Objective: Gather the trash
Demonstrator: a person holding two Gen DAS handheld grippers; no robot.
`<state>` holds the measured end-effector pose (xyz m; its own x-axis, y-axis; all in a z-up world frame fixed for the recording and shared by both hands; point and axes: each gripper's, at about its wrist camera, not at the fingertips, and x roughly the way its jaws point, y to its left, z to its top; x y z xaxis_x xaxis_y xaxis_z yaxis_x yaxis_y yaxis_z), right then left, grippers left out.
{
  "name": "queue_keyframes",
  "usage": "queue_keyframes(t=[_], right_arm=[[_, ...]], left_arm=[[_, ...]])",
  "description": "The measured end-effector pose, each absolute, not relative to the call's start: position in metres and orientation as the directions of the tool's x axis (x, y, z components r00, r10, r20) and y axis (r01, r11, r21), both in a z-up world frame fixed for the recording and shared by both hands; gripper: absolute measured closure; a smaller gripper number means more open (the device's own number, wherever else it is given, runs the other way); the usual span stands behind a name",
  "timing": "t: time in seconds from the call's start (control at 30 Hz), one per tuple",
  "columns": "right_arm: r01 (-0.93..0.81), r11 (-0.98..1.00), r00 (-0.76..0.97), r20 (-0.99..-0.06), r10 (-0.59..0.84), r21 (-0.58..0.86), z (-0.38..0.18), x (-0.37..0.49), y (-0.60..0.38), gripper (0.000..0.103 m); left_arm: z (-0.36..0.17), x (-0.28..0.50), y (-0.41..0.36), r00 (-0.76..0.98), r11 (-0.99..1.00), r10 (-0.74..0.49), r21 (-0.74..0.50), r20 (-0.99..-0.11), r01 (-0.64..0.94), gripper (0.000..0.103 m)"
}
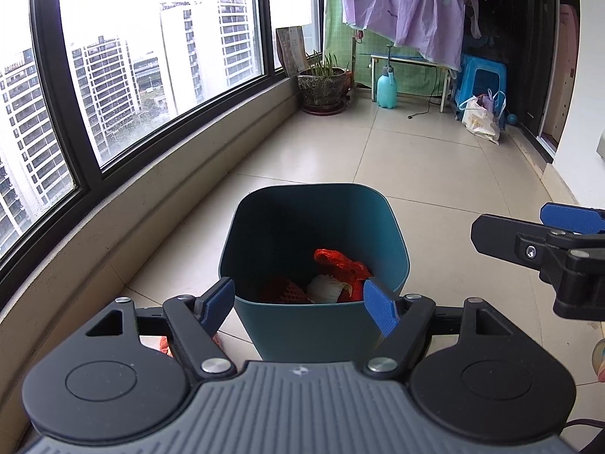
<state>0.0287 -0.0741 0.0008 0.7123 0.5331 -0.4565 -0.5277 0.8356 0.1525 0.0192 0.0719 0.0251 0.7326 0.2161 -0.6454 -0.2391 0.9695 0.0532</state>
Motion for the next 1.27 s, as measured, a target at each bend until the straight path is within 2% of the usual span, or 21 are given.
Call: queue_keyframes(t=[0.23, 0.6, 1.27], right_arm=[[-0.524, 0.846, 0.740, -0.441, 0.508, 0.094, -0.003, 0.019, -0.068, 0.000], [-0.463, 0.886, 0.771, -0.484, 0.413, 0.016, -0.010, 0.025, -0.067, 0.000], [-0.483, 0.874, 0.756, -0.481, 0.443, 0.045, -0.008, 0.024, -0.068, 0.000]], left_arm=[[0.028, 0.016, 0.071, 0.746, 0.971, 0.207, 0.040, -0.633, -0.236, 0.028], [0.038, 0.010, 0.067, 0.774, 0.970, 0.212, 0.036, -0.597, -0.238, 0.028], [0.035, 0.012, 0.072, 0.758, 0.968, 0.211, 0.022, -0.617, -0.251, 0.028]])
